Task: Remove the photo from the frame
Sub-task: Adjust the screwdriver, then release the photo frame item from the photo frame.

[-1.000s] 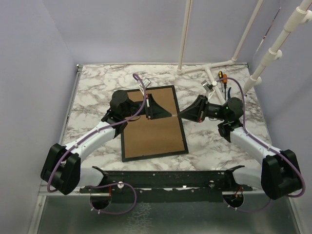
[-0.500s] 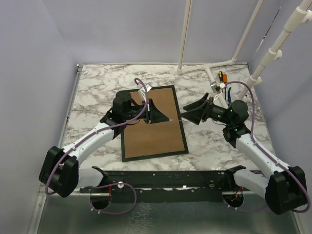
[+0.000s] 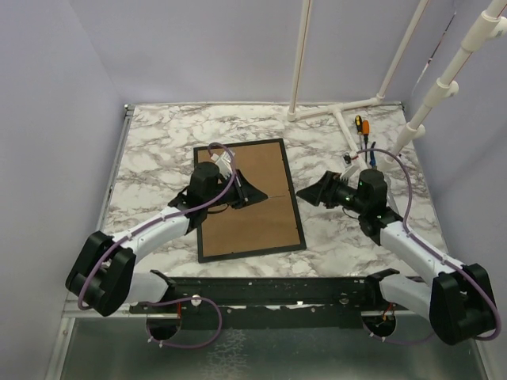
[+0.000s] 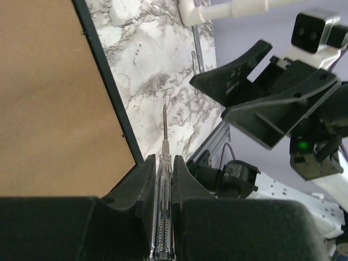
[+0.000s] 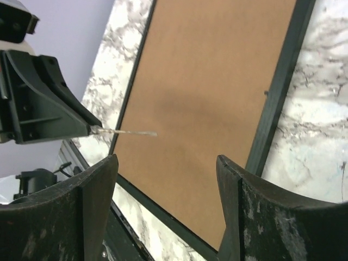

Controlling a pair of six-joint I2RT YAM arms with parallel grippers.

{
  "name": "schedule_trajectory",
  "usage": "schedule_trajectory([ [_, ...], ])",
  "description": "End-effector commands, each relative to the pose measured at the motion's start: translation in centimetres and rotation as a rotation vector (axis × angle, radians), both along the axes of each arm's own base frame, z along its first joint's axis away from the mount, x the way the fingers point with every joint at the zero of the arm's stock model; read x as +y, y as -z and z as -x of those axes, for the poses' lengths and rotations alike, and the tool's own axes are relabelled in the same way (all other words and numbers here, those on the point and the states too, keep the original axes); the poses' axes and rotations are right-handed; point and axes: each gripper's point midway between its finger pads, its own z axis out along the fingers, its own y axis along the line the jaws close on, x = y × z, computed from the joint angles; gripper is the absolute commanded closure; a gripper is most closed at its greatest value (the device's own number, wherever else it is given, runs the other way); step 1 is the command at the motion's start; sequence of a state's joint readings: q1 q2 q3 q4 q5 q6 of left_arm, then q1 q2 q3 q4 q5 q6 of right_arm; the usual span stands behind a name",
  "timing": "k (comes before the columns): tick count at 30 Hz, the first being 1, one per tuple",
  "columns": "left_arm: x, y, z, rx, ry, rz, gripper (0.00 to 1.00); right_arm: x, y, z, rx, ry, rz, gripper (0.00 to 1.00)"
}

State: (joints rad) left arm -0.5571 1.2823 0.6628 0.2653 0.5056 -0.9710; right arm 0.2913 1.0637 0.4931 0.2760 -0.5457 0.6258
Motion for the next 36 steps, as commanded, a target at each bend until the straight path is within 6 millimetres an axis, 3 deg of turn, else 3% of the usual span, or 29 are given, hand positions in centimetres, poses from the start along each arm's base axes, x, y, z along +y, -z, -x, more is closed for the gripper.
schedule_trajectory([
  [1,0.2,1.5,-1.6,0.108,-0.143,0.022,1.00,-0.1,1.8,0.1,-0.001,-0.016,0.028,0.26],
  [8,-0.2,3.6,-1.4,0.231,-0.162,0.043,1.00,-1.4,5.5,-0.8,0.092,0.071,0.108,0.28],
  [11,-0.4,4.3,-1.3,0.264,-0.204,0.037,1.00,-1.4,6.9,-0.5,0.137,0.071,0.111,0.42],
  [13,-0.8,4.8,-1.0,0.284,-0.222,0.031,1.00,-1.4,7.8,-0.1,0.178,0.066,0.108,0.57],
  [14,-1.0,5.2,-0.8,0.303,-0.230,0.023,1.00,-1.3,8.2,0.2,0.193,0.057,0.104,0.59],
  [24,-1.7,8.8,3.0,0.432,-0.310,-0.152,1.00,-1.5,11.3,3.1,0.315,0.031,0.111,0.58],
  [29,-2.2,9.4,4.3,0.455,-0.320,-0.165,1.00,-1.3,12.2,4.6,0.362,0.011,0.078,0.72],
  [36,-3.3,9.8,4.8,0.459,-0.304,-0.183,1.00,-1.2,13.7,5.6,0.411,-0.006,0.069,0.74],
])
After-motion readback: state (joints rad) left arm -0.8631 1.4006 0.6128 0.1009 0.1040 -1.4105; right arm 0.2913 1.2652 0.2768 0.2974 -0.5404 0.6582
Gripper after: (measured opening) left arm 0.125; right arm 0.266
